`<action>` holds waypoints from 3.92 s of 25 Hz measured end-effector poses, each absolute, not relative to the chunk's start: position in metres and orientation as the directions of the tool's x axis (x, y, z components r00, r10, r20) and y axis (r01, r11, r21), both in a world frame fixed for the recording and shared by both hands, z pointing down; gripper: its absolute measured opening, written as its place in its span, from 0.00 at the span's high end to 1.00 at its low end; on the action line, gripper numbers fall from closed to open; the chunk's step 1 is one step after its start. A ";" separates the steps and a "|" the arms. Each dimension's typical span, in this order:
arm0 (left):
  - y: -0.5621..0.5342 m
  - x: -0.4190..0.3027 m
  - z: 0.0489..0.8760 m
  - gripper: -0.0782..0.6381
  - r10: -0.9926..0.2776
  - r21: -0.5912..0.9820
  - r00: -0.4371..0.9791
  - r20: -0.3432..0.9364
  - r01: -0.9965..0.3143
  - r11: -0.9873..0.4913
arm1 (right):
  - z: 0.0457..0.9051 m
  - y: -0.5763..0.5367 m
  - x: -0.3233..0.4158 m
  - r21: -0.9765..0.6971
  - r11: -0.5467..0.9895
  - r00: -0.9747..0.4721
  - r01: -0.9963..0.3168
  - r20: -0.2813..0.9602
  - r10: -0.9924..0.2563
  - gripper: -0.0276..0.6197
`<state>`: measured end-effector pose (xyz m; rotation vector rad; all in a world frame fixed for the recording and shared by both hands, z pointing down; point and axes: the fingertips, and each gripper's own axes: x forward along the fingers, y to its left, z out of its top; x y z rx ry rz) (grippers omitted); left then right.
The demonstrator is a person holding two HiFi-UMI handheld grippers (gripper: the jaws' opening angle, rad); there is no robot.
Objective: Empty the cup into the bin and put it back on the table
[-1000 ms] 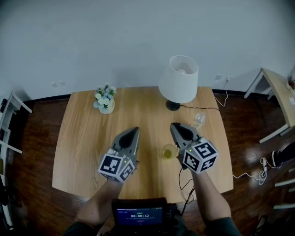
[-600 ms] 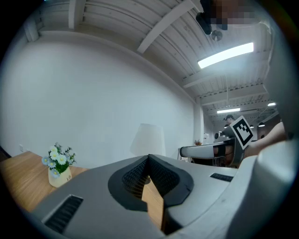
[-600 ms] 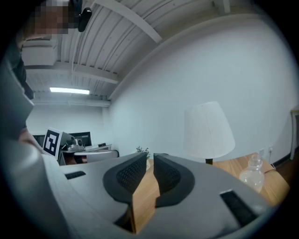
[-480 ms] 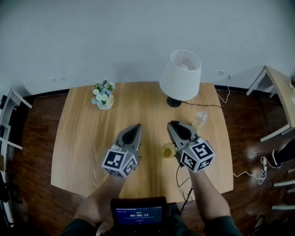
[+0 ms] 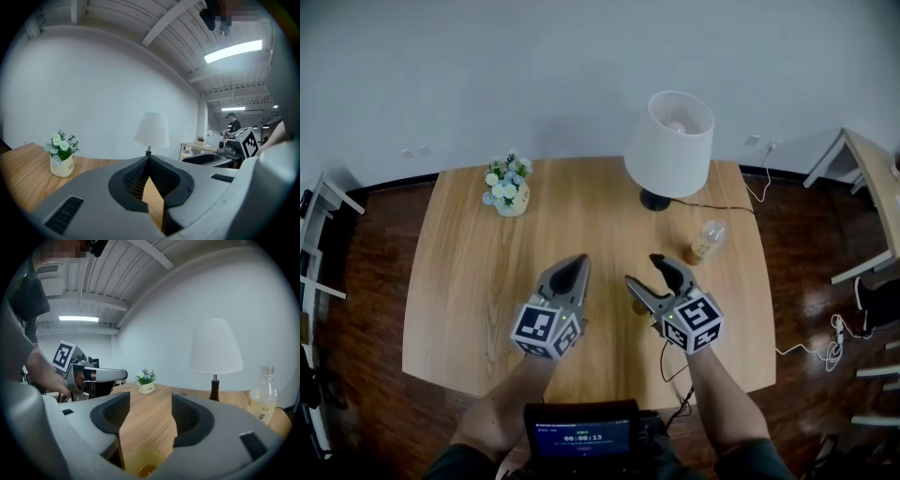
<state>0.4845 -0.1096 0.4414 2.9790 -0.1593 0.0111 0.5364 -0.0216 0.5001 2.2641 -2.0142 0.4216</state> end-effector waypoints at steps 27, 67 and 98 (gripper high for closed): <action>-0.098 0.475 0.500 0.90 -0.100 0.194 0.988 0.120 -0.122 -0.973 | 0.599 -0.003 0.500 -0.138 -0.011 -0.045 -0.990 0.394 -0.918 0.19; -0.068 0.408 0.535 0.90 -0.099 0.236 0.981 0.165 -0.137 -0.962 | 0.587 0.013 0.484 -0.046 -0.057 0.035 -0.997 0.388 -0.921 0.34; -0.078 0.313 0.377 0.90 -0.136 0.061 0.979 -0.154 -0.128 -0.990 | 0.438 0.023 0.424 0.000 -0.014 0.013 -1.000 0.313 -0.950 0.34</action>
